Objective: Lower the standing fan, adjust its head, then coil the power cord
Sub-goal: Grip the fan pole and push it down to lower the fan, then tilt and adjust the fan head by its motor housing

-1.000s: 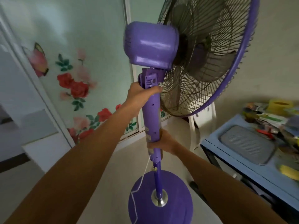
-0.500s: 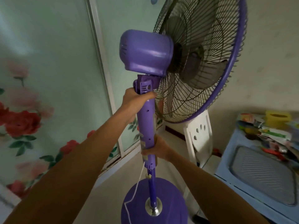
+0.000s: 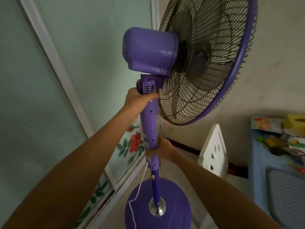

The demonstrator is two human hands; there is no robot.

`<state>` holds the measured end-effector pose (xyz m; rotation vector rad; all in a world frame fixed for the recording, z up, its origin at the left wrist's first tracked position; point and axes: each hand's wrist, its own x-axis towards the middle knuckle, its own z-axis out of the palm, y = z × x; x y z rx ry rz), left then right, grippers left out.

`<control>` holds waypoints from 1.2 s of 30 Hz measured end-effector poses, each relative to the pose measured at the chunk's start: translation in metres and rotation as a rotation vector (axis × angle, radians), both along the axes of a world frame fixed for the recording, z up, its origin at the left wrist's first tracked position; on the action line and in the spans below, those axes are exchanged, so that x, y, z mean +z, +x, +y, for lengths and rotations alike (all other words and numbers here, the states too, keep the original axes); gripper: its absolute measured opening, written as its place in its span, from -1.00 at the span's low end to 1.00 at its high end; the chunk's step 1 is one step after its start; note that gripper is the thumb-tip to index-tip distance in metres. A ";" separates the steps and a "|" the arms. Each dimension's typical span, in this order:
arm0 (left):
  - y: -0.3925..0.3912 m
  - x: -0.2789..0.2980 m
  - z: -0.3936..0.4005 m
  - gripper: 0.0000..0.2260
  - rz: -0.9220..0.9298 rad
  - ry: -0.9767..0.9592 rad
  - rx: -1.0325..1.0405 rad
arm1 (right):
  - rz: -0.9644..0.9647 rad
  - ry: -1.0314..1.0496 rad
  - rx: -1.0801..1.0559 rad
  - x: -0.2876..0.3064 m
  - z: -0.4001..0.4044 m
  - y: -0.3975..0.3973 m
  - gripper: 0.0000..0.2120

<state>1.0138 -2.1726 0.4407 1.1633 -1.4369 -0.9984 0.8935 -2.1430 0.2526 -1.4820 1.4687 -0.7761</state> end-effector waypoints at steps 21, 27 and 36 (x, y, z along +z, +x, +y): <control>-0.162 -0.064 -0.366 -0.78 -0.085 0.089 -0.293 | -0.069 0.137 -0.353 -0.052 -0.322 -0.131 -0.36; -0.216 -0.095 -0.425 -0.78 -0.161 0.079 -0.347 | -0.164 0.250 -0.755 -0.032 -0.308 -0.239 -0.73; -0.295 -0.164 -0.483 -0.72 -0.282 0.065 -0.440 | -1.018 -0.558 -1.065 0.064 -0.294 -0.313 -0.58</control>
